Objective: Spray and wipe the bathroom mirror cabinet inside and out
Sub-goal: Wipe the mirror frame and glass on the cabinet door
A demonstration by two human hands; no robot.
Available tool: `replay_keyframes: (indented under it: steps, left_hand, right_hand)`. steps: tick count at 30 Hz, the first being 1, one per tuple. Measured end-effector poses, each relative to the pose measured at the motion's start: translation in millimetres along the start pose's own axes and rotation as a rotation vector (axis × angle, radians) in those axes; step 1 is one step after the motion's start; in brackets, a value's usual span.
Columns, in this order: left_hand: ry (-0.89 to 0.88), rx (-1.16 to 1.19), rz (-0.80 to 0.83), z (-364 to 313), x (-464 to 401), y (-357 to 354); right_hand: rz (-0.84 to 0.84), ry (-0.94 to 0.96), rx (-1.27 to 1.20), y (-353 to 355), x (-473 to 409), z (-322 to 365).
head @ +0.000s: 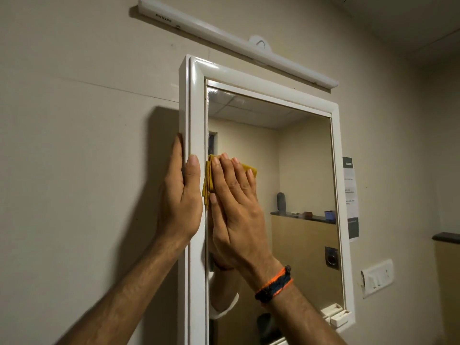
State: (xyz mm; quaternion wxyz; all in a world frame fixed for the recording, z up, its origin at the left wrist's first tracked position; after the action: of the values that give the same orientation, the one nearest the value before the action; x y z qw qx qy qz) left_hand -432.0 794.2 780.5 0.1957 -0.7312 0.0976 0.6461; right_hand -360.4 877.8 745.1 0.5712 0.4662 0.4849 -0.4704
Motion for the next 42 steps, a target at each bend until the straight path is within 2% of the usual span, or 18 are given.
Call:
replay_keyframes:
  steps: [9, 19, 22, 27, 33, 38, 42]
  left_hand:
    - [-0.014, -0.060, -0.013, 1.5, 8.0, 3.6]
    - [-0.029, -0.064, -0.018, 3.2, 8.9, 3.9]
    - [-0.032, -0.062, -0.021, 5.1, 9.2, 4.1]
    - [-0.026, -0.051, -0.034, 6.9, 9.1, 4.5]
    - [-0.028, -0.063, -0.046, 7.4, 9.3, 4.9]
    - [-0.039, -0.073, -0.048, 8.6, 9.4, 4.9]
    - [-0.037, -0.060, -0.062, 7.1, 9.5, 4.5]
  right_hand:
    - [0.014, 0.017, 0.022, 14.1, 1.5, -21.4]
    - [-0.108, -0.431, 0.036, 85.8, -19.6, -192.9]
    - [-0.103, -0.426, 0.073, 95.0, -22.1, -219.1]
    - [-0.089, -0.423, 0.086, 91.6, -13.4, -224.3]
    - [-0.068, -0.432, 0.078, 88.7, 45.0, -223.2]
    - [-0.068, -0.496, 0.059, 84.5, 43.5, -204.1]
    - [0.001, -0.363, 0.053, 59.6, 39.8, -152.0]
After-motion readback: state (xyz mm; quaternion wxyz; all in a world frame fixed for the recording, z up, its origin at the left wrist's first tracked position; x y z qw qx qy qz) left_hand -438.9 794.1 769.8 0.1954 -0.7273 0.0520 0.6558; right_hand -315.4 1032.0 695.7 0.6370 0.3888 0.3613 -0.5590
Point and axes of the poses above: each hand's wrist, its own x-axis away from the middle knuckle, its own y-axis out of the back of the hand, z = x × y, the point moved 5 cm from there along -x, towards the middle knuckle, and after that the axes turned 12 degrees about -y, right-handed, at the moved point
